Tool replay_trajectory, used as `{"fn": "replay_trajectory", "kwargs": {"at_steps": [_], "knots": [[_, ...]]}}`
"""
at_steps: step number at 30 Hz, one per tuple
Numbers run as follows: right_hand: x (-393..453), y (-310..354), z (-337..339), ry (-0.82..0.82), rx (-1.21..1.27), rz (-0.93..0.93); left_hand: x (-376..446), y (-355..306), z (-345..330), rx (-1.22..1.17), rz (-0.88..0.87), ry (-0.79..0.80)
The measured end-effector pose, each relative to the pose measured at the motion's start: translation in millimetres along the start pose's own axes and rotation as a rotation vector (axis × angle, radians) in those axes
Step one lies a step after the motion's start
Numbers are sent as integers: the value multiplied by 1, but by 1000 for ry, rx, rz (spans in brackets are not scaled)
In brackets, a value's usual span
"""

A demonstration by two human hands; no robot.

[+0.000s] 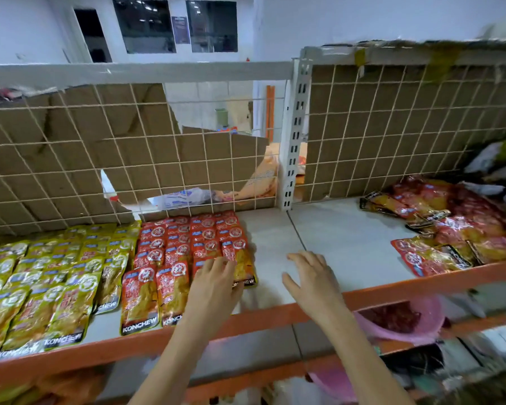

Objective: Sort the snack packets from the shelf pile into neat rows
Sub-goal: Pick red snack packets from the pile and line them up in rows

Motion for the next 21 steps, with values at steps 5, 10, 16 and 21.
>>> {"fn": "replay_trajectory", "kwargs": {"at_steps": [5,10,16,21], "knots": [[-41,-80,39,-49,-15,-96,19,-98,-12,-99,-153,-32],[-81,-177,82,-74,-19,-206,44,-204,-20,-181,-215,-31],[-111,-279,118,-43,21,-298,84,-299,-45,-306,-211,82],[-115,-336,139,-57,85,-367,113,-357,-57,-415,-267,133]]}}
Point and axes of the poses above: each hand's wrist, its own x-axis towards the middle knuckle, its own z-axis out of the back of the hand, y = z × x, the point moved 5 cm from there along x, towards the middle knuckle, and after that the axes turned 9 degrees about -z, right-handed, at the moved point
